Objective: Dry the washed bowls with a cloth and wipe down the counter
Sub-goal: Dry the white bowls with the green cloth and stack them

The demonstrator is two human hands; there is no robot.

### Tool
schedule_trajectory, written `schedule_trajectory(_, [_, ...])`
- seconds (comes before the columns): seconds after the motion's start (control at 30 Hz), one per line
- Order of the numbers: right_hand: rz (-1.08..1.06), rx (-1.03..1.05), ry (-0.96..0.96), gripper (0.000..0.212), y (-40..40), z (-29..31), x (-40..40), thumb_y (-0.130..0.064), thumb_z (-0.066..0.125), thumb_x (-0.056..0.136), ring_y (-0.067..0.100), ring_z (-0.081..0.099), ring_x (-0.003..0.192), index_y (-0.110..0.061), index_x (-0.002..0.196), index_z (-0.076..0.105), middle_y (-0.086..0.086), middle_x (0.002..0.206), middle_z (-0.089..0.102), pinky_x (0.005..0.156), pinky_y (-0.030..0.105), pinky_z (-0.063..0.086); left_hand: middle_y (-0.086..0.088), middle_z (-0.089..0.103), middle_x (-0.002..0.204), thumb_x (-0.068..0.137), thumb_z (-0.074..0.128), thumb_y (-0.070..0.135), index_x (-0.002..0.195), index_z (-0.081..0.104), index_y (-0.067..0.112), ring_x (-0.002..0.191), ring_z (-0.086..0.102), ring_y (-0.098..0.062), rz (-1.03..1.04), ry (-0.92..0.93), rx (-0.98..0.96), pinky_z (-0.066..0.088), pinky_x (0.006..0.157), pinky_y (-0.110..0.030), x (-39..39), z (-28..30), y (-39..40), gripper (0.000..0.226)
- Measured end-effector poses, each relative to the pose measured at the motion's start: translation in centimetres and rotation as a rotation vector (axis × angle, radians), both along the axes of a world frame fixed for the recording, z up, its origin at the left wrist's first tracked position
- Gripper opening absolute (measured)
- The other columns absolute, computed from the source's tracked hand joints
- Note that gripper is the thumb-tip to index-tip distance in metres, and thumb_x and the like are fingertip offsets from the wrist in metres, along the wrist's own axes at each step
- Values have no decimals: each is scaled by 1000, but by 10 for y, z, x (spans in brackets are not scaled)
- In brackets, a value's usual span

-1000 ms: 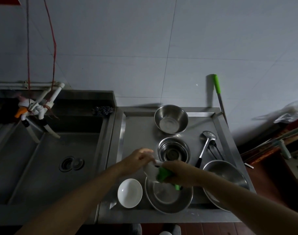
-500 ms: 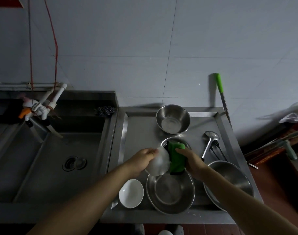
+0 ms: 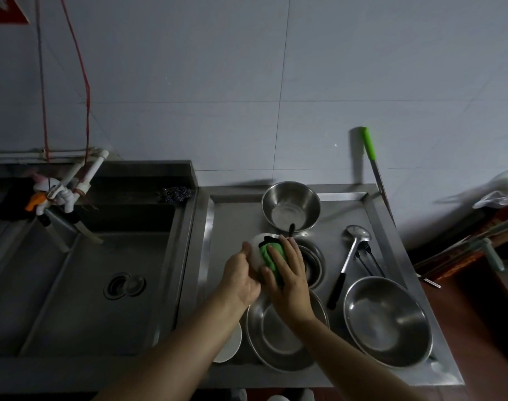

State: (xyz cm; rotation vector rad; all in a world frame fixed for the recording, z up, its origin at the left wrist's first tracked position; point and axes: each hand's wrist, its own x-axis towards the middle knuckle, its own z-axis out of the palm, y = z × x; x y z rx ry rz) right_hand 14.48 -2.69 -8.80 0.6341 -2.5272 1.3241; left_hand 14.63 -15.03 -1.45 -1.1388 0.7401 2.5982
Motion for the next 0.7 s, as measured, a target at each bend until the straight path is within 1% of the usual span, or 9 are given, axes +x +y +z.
schedule_trajectory(0.07, [-49,-228,-222,40,-4,14,6,-41,51,102,10,24,149,-29,140,54,-6,158,34,118,33,29,-29,61,129,104,41,44,131,53,1,119,59,-42,-23,38,65,46,104,-55,4,-5,-4,52])
schedule_trajectory(0.13, [-99,-595,-550,39,-7,26,9,-43,49,99,-3,42,135,-34,136,56,-10,151,45,104,22,45,-30,60,130,105,38,44,136,51,0,119,58,-42,-38,67,99,50,96,-56,9,-15,-7,55])
schedule_trajectory(0.2, [-177,-772,-777,38,-4,33,0,-47,50,98,9,61,119,-31,130,64,-5,130,65,96,29,53,-29,63,127,105,38,43,135,52,0,112,64,-41,-60,59,95,57,84,-54,12,-21,-11,54])
schedule_trajectory(0.27, [-232,-726,-948,35,0,39,-12,-47,55,98,19,69,105,-26,120,72,1,114,73,88,36,57,-27,67,121,104,42,42,130,57,2,105,67,-40,-116,24,18,59,75,-51,14,-25,-15,51])
schedule_trajectory(0.37, [-233,-447,-1126,35,1,43,-31,-55,62,90,26,71,85,-25,96,78,9,96,75,75,39,59,-25,67,119,104,46,35,125,61,4,102,66,-38,-289,5,-229,57,82,-50,15,-21,-16,40])
schedule_trajectory(0.47, [-125,-111,-1014,38,-7,39,-41,-62,57,87,22,70,89,-31,96,76,4,94,73,89,46,57,-23,72,106,98,53,34,108,70,10,98,69,-38,-426,13,-574,54,93,-57,9,-23,-6,31])
schedule_trajectory(0.53, [-65,52,-828,36,-17,36,-35,-58,48,95,17,66,96,-34,109,71,0,104,72,92,40,54,-21,73,98,90,54,40,96,73,12,93,70,-37,-448,-64,-640,56,88,-55,4,-26,3,34])
schedule_trajectory(0.63, [-8,185,-414,37,-23,31,-15,-48,42,103,11,56,117,-34,131,61,-7,130,62,103,33,44,-23,70,101,102,47,27,101,68,5,93,67,-31,-220,-132,-398,55,75,-39,1,-27,8,30])
schedule_trajectory(0.7, [28,297,-161,44,-18,18,-6,-53,36,104,15,44,135,-34,140,53,-7,145,52,113,38,36,-20,71,101,105,46,25,106,66,3,100,66,-31,-63,-98,-186,56,81,-39,3,-23,3,31])
